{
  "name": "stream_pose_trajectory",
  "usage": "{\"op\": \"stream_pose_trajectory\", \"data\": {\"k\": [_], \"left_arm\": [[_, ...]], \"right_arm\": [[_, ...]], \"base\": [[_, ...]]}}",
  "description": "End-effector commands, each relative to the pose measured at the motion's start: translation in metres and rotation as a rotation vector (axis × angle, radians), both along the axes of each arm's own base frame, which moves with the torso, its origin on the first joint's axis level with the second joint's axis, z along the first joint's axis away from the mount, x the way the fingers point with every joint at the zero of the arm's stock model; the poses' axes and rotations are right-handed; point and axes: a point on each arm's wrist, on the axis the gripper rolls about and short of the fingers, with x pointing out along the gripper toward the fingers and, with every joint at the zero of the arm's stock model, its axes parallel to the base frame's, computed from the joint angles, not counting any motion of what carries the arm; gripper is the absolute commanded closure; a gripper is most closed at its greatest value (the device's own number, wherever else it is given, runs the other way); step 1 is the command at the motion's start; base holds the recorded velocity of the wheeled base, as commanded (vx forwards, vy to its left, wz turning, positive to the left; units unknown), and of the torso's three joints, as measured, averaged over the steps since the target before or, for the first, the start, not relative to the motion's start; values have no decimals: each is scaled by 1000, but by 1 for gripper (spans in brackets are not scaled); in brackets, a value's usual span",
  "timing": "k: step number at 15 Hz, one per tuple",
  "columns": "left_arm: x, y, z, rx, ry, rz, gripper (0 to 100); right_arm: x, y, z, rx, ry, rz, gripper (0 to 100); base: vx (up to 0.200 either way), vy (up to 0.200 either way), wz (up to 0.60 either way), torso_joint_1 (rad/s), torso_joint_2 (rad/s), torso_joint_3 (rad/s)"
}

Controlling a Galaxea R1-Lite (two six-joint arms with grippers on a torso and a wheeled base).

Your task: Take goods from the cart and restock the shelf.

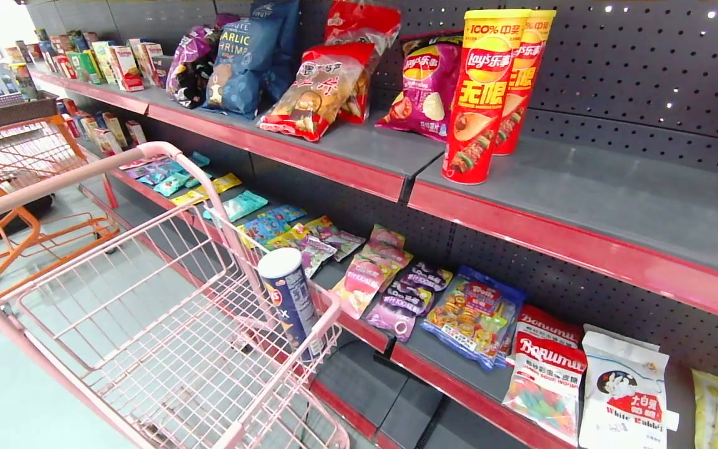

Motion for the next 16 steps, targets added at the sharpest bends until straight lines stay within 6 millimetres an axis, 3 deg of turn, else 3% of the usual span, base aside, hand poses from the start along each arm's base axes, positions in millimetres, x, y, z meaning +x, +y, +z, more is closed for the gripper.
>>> {"op": "stream_pose_trajectory", "data": {"k": [1, 3, 4, 5, 6, 7, 8, 9, 12, 14, 16], "left_arm": [[1, 0, 0, -4, 10, -2, 0], [0, 0, 4, 25, -19, -20, 0], [-4, -1, 29, 50, -82, -64, 0], [5, -1, 88, 33, -94, -98, 0], [44, -1, 172, -154, -89, -58, 0], [66, -1, 197, -220, -79, -36, 0], [103, -1, 203, -191, 9, 4, 0], [122, -1, 194, -159, 83, 8, 0], [193, -6, 144, -62, 364, -107, 0], [223, -11, 128, 9, 407, -321, 0], [239, -15, 111, 45, 446, -531, 0]], "right_arm": [[0, 0, 0, -1, 1, -1, 0], [0, 0, 0, -1, 1, -1, 0], [0, 0, 0, -4, 1, -1, 0], [0, 0, 0, -4, 1, -2, 0], [0, 0, 0, -2, 1, -2, 0], [0, 0, 0, -4, 1, -2, 0], [0, 0, 0, -2, 1, -2, 0], [0, 0, 0, -2, 1, -2, 0], [0, 0, 0, -1, 1, -2, 0], [0, 0, 0, -2, 1, -2, 0], [0, 0, 0, -5, 1, -2, 0]], "base": [[0, 0, 0, 0, 0, 0], [0, 0, 0, 0, 0, 0], [0, 0, 0, 0, 0, 0], [0, 0, 0, 0, 0, 0], [0, 0, 0, 0, 0, 0], [0, 0, 0, 0, 0, 0], [0, 0, 0, 0, 0, 0], [0, 0, 0, 0, 0, 0], [0, 0, 0, 0, 0, 0], [0, 0, 0, 0, 0, 0], [0, 0, 0, 0, 0, 0]]}}
